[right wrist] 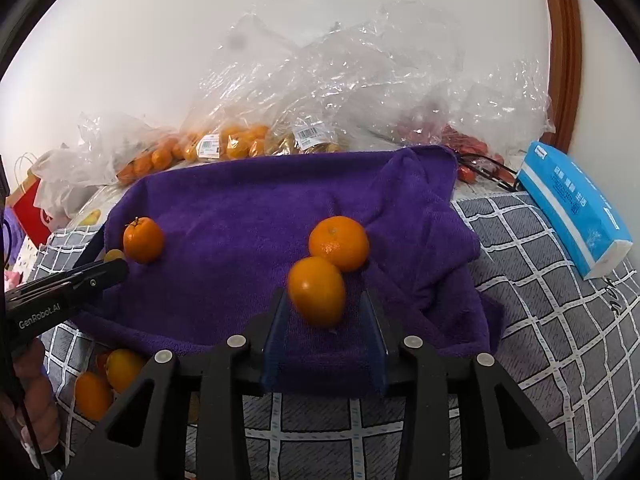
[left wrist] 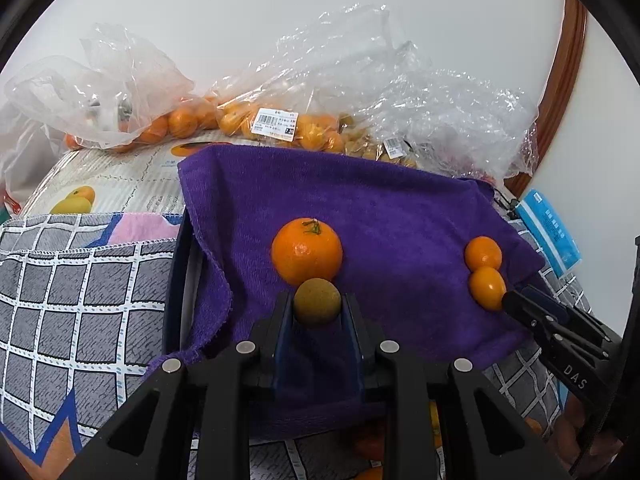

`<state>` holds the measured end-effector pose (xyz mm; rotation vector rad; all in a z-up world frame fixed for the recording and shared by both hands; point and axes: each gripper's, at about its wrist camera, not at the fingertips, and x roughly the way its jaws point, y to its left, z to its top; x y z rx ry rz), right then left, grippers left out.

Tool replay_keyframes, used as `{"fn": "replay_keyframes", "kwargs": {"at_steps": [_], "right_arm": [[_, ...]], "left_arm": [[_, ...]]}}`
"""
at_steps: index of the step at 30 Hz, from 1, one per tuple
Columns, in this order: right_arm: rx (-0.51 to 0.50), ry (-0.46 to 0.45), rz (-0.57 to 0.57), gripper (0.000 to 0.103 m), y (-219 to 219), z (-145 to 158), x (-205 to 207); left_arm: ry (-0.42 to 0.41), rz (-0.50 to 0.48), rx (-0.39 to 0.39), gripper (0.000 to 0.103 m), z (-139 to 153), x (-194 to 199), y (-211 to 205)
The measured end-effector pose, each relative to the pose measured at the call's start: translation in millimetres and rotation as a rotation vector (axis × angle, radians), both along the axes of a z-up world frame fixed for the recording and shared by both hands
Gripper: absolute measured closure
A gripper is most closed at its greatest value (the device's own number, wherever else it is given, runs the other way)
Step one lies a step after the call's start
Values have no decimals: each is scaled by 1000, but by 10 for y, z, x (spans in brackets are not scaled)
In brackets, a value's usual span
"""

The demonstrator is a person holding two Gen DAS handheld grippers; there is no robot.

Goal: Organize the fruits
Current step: 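Lower the oval orange fruit onto the towel and open right gripper while left lowers its fruit, then open left gripper to release the yellow-green fruit on the purple towel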

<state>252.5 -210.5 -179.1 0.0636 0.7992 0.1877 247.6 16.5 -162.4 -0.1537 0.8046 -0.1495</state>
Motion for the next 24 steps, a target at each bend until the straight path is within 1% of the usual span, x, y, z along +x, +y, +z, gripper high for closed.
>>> {"fn": "replay_keyframes", "kwargs": {"at_steps": [4,6,8,12,24], "right_arm": [[7,-2,-7,63,-17,3,-4],[9,-7,-14,57,-29,9,-8],[12,-14,-17,57,-38,18,-14],[11,-20,-23,51,-47,23,-22],[55,-30,-47,51,-103,29,-36]], "left_arm": [[2,-3,12,79,-9,2,-19],[4,-6,11,79,-13,4,-17],[4,-7,11,79,-15,4,-14],[4,-6,11,79,-15,5,-13],[4,-10,8,79,-17,-3,-16]]}}
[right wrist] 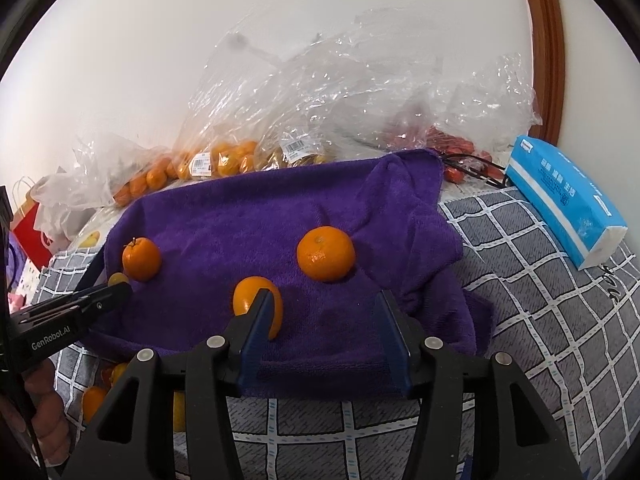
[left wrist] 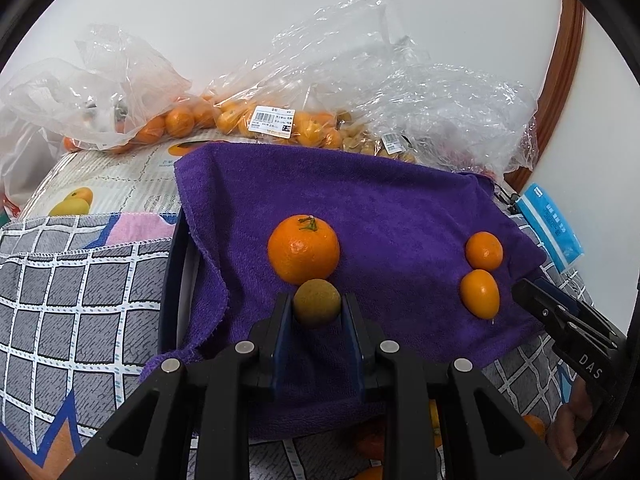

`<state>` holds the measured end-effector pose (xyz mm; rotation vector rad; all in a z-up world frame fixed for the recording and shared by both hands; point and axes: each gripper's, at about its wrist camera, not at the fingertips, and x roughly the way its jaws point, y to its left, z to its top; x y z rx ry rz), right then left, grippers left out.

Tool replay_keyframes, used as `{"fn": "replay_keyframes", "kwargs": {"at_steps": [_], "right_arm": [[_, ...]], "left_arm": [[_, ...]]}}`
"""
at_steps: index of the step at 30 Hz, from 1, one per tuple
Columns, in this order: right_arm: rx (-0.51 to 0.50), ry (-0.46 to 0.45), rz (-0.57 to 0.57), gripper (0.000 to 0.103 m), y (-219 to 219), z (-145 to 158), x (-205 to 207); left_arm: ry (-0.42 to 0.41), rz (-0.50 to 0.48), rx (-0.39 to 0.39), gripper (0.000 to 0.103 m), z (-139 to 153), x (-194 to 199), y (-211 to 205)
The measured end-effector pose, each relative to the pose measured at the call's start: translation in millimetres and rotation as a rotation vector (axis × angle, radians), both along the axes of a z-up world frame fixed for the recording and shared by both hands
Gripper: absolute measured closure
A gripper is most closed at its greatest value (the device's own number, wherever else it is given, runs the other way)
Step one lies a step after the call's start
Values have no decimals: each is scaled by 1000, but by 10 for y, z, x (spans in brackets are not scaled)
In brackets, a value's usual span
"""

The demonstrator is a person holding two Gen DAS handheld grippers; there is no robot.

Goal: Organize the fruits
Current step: 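Open left gripper to release the yellow-green fruit on the purple towel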

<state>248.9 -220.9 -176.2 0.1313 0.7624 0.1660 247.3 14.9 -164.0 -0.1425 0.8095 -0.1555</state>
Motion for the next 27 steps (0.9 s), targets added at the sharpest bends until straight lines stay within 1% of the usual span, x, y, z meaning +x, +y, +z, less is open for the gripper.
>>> {"fn": "replay_keyframes", "kwargs": {"at_steps": [2,4,8,11,16,20,25,27], "right_arm": [[0,-11,0,51,10,15,-15],[-4,-22,4,51,25,31,-26],[-7,-29,4,51,27,47,-27],[-9,-37,-1,51,21,61,-39],[-10,-49,-18,51,-3,107,-60],[5,-44,-11,51,-17,115,-67],[-34,-83,-4,51,24,181,-131],[-32,-88,-4,51,26,211,-156]], "left_arm": [[-5,-5,-14,77,10,-9,5],[-16,-11,-25,73,29,-25,7],[-33,-15,-32,72,59,-56,6],[-36,-16,-38,69,69,-64,13],[-62,-1,-40,60,103,-96,29],[-87,1,-38,60,145,-131,27],[-108,5,-28,60,174,-160,0],[-114,10,-30,60,185,-170,-3]]}}
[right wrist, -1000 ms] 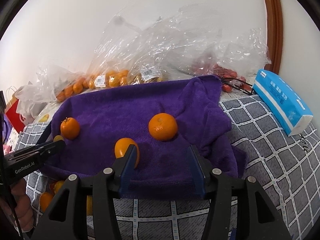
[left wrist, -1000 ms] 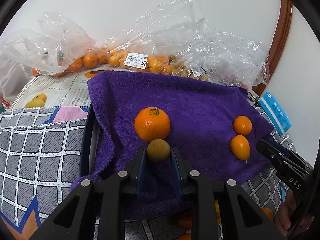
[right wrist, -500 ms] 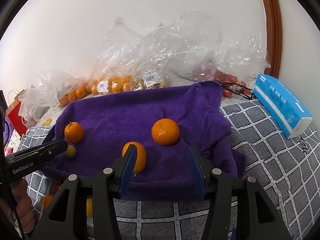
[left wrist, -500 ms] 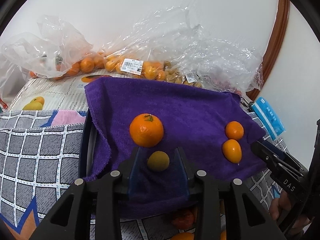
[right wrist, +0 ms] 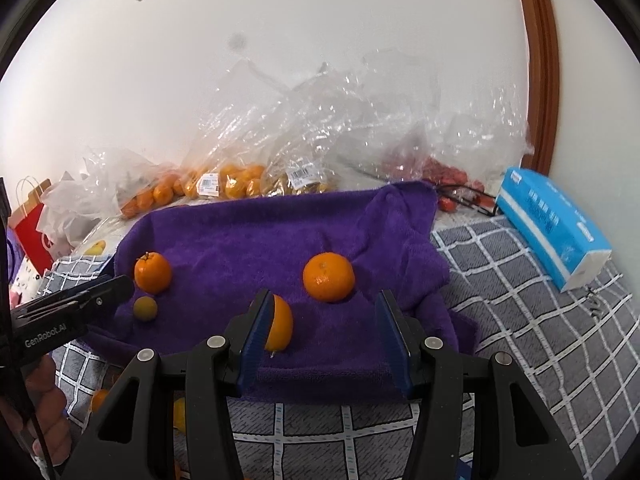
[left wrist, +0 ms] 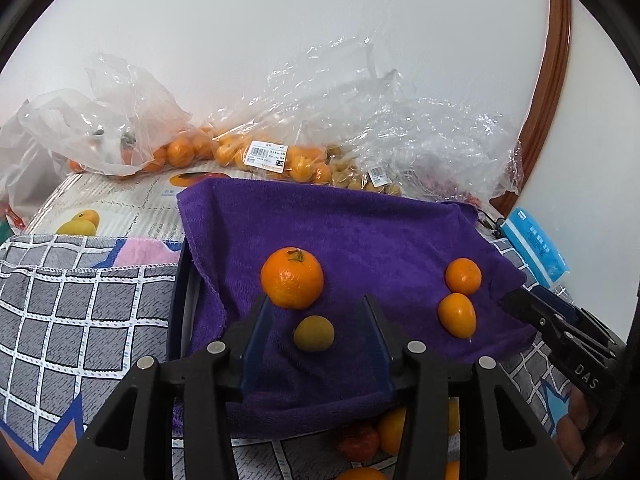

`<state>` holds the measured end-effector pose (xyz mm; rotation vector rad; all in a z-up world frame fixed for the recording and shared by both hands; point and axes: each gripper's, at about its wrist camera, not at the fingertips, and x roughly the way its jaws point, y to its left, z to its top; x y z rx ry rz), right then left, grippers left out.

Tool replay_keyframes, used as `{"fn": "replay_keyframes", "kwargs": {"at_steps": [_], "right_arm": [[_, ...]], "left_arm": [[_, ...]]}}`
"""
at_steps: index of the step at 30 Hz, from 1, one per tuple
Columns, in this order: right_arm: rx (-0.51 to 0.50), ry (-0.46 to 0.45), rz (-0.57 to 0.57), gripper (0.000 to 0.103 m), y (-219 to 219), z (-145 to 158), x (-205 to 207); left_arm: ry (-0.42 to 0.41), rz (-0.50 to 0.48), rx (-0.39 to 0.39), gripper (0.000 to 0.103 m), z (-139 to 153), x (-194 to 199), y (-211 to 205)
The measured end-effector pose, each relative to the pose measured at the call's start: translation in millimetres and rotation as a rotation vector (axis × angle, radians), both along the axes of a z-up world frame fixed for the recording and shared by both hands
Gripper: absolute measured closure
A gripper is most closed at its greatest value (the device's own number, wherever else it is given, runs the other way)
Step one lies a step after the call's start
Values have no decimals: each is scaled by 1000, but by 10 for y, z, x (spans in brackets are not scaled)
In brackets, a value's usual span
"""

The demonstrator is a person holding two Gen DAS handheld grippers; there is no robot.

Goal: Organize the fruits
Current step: 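Open left gripper to release the yellow-green fruit on the purple towel, then raise both open tools and move them toward the loose fruits on the bedspread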

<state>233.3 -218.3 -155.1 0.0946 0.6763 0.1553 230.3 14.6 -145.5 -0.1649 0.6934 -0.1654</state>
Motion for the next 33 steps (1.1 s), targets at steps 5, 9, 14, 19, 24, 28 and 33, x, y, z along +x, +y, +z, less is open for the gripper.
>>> {"fn": "replay_keyframes", "kwargs": {"at_steps": [5,9,14,19,24,28,33], "right_arm": [[4,7,18,53,-13,106,-136],[12,36,35,53,-33,155,-287],[60,110,47,53,-36,44,-458],[41,173,49,53,65,-37,-576],[11,200,34,53,161,-114,-723],[17,197,24,52,198,-134,-810],[8,193,24,52,277,-125,-835]], "left_arm": [[-39,32,10,60,65,-35,30],[-54,41,5,60,112,-58,49],[-74,-5,-6,58,266,-151,48],[-16,-23,13,44,503,-391,84],[57,21,55,39,303,-615,306],[152,72,127,39,11,-677,445],[206,86,137,39,-200,-763,556]]}}
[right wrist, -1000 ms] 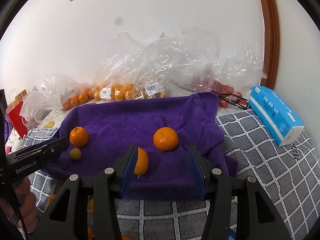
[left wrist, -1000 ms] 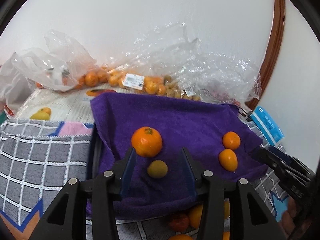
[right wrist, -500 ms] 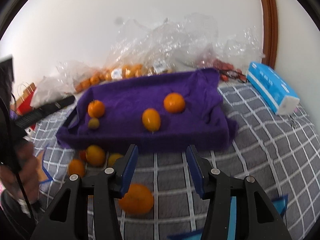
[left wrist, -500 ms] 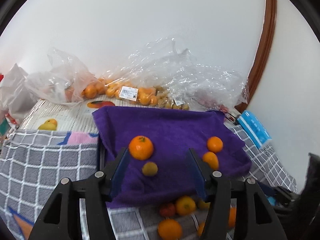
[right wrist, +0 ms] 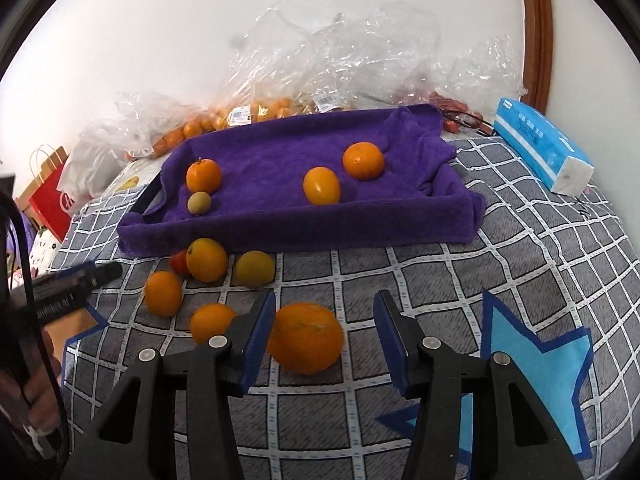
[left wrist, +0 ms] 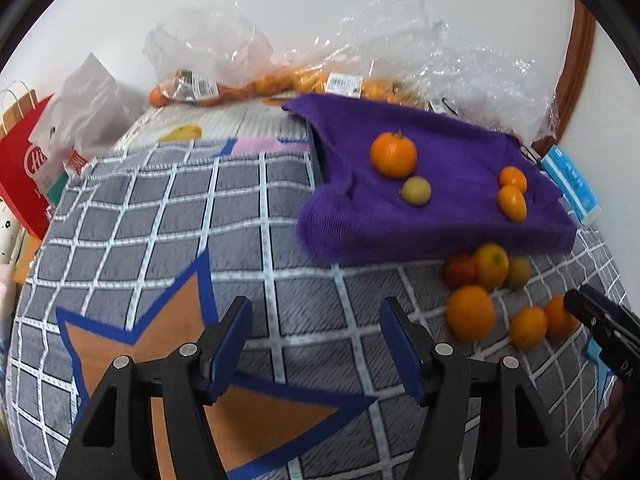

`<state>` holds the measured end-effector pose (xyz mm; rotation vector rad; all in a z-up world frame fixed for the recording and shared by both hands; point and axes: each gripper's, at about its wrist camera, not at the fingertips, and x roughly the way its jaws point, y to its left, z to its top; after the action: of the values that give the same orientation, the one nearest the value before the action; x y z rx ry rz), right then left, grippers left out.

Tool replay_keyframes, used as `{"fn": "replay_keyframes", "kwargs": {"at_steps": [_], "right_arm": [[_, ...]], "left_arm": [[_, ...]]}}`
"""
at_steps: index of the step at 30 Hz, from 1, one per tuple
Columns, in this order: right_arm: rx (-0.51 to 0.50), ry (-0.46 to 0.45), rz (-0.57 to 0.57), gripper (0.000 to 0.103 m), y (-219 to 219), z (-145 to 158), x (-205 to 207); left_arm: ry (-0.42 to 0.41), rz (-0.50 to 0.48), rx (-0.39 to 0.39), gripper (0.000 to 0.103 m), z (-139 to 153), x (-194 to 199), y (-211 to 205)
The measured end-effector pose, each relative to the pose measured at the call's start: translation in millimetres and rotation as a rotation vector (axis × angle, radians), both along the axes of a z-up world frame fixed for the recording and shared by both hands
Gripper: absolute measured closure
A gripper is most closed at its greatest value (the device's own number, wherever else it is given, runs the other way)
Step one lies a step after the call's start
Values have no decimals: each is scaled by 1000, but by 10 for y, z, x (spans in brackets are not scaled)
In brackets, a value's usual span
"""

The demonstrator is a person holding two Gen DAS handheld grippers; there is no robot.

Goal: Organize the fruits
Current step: 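Raise both open tools and move them toward the loose fruits on the bedspread, then close right gripper on a large orange while left tool moves to another large orange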

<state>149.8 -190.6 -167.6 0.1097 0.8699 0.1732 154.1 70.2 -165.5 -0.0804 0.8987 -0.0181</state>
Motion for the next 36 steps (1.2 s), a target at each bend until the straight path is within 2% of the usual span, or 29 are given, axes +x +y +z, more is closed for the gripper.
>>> {"fn": "replay_keyframes", "kwargs": {"at_steps": [9,15,17,18,21,24,26,30,32,34,36], "right_arm": [[-10,37,2,48,60,-80,60],[1,78,9,49,86,-191,117],[15,86,12,53,79,-221,117],[25,85,17,59,76,-222,111],[10,83,32,60,92,-207,88],[-18,67,57,60,73,-161,23],[-54,54,61,60,35,-139,-20],[-90,47,55,60,-92,-161,-66],[-85,42,51,60,-156,-177,-80],[-79,38,47,60,-197,-180,-97],[-76,28,51,60,-208,-174,-129]], "left_arm": [[-10,14,28,39,-91,-50,-26],[-12,19,4,39,-82,-38,2],[-11,19,7,39,-82,-34,-2],[-12,19,5,39,-81,-33,1],[-21,17,-33,39,-71,-54,36],[-20,-2,-89,47,-49,-118,71],[-11,-27,-116,48,-26,-159,45],[-40,-122,-207,48,111,-240,-182],[-46,-158,-192,48,140,-217,-356],[-28,-162,-159,48,116,-161,-473],[-4,-149,-160,48,78,-96,-577]]}}
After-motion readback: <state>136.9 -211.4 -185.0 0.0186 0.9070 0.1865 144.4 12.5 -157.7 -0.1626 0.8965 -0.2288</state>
